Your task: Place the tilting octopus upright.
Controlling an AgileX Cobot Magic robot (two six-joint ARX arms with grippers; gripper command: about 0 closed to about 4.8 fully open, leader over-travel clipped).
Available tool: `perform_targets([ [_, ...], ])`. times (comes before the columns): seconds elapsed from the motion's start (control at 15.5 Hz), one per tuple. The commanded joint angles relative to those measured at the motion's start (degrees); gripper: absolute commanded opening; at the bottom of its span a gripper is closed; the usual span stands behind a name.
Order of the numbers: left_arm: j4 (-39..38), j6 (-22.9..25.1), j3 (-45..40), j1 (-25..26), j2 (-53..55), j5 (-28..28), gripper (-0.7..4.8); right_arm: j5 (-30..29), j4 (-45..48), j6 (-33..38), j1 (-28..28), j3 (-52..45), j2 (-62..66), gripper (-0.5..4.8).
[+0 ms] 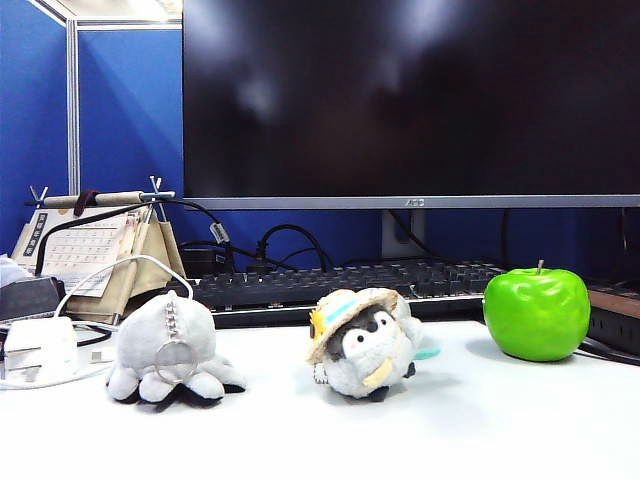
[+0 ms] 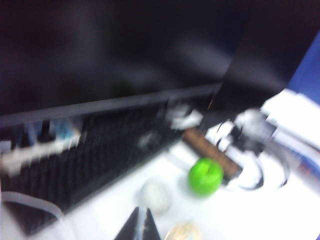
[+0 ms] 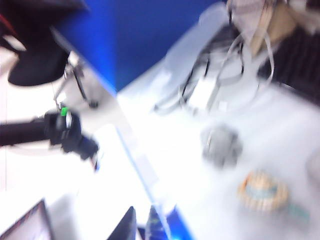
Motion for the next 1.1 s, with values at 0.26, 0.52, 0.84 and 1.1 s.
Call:
perform_targets([
  [0.26,-5.8,-2.5,0.2,0.0,-18.5,0.3,-0.03,0.2,-9.0,-0.5,0.1,0.2,-14.8,0.4],
  [0.52,-10.8,-2.6,0.2,0.0,-23.5,0.4,-0.03,4.2,-9.1,5.3,-0.1,-4.8,-30.6,0.4],
  [0.84,-15.0,-2.0,0.2,0.0,-23.5,2.5,-0.03,13.1,-6.6,12.1,-4.4,-18.7,-50.0,0.4],
  [1.1,-10.1,1.6,-1.0,0.0,-23.5,-3.7,-0.03,13.0,3.5,11.9,-13.2,-29.3,-56.0,0.4],
])
